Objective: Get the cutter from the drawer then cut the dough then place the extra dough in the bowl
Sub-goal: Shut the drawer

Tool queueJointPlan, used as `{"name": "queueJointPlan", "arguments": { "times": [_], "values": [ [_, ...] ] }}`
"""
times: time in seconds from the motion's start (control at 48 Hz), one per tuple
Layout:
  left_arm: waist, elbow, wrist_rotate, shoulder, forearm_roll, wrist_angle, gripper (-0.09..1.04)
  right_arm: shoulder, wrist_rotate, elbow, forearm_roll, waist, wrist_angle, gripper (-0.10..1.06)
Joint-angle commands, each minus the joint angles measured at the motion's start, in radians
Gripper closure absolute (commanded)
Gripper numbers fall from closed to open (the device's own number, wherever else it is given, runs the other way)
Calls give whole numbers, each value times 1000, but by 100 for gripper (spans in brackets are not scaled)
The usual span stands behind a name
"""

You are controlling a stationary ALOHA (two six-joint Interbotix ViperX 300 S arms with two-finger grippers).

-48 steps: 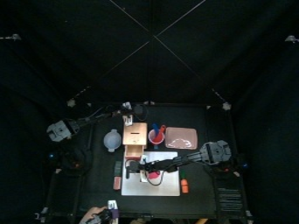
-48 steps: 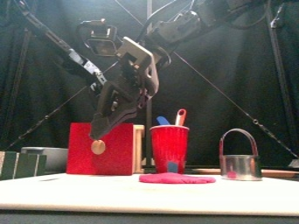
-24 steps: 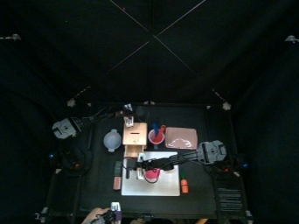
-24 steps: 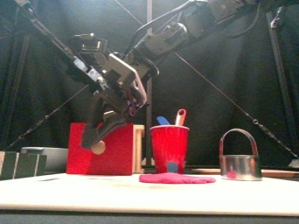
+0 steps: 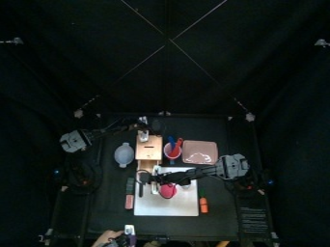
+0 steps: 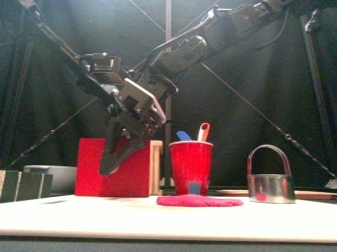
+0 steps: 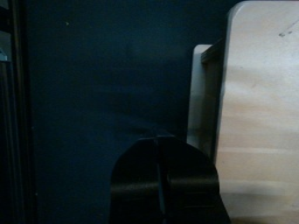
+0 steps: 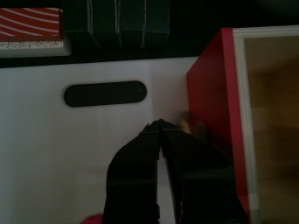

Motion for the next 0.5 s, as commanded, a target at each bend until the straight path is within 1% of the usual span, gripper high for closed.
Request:
{"name": "queueJointPlan", "arguments": {
  "times": [0.021,0.5],
  "values": [
    [-5,-29,0,-12,2,-3,76,-23,3,-23,-15,-20,-3,76],
    [-20,-31,-3,-14,2,3,76,-23,3,-41,-98,-75,9,76]
  ]
}}
